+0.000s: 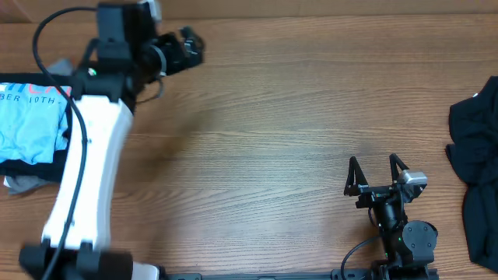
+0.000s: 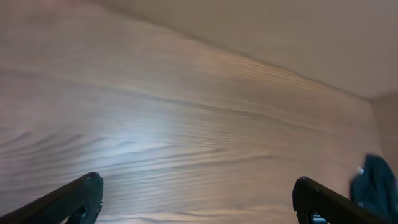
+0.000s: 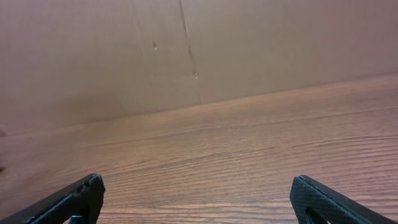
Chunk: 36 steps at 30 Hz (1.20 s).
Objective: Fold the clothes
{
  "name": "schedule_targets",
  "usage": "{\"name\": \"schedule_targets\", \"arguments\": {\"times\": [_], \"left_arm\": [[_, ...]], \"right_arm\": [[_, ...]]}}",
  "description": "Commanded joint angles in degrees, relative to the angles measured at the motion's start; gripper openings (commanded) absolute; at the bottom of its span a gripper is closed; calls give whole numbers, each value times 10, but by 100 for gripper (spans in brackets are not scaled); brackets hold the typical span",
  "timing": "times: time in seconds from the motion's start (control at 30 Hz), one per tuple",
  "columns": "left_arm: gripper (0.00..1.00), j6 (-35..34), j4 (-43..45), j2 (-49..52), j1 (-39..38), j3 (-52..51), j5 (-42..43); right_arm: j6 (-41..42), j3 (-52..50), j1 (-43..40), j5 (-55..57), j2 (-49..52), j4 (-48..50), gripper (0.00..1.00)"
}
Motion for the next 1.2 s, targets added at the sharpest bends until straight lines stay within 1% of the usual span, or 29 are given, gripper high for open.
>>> {"name": "schedule_targets", "arguments": {"times": [0.0,0.17,0.3,0.4,0.47,0.6,0.67,0.8,0.9,1.03,1.17], "left_arm": [[100,-1,2,-91,-71,1,-34],[100,-1,2,-157,-129,1,-35],[100,-2,-6,-213,-137,-16,-32],[100,-3,-20,-268,-137,-53,-30],[100,-14,-19,-319,-137,-98,-16],[100,-34,-10,-419,-136,-185,-16],[100,-33,21,-490,-136,-259,-22],[100,-34,64,-572,-125,-359,-33],[100,-33,118,-630,-113,-445,-47],[100,-33,186,-686,-105,-550,-79],[100,-34,234,-741,-98,-659,-110]], "right_arm": [[-3,-6,-2,3,-7,2,100],[-3,-6,-2,3,-7,2,100],[-3,-6,-2,3,-7,2,100],[-3,-6,-2,3,-7,2,100],[-3,-6,-2,3,-7,2,100],[-3,-6,-2,3,-7,2,100],[-3,-6,-2,3,-7,2,100],[-3,-6,-2,3,-7,2,100],[-3,-6,-2,3,-7,2,100],[-3,-6,-2,3,-7,2,100],[-3,-6,-2,3,-7,2,100]]}}
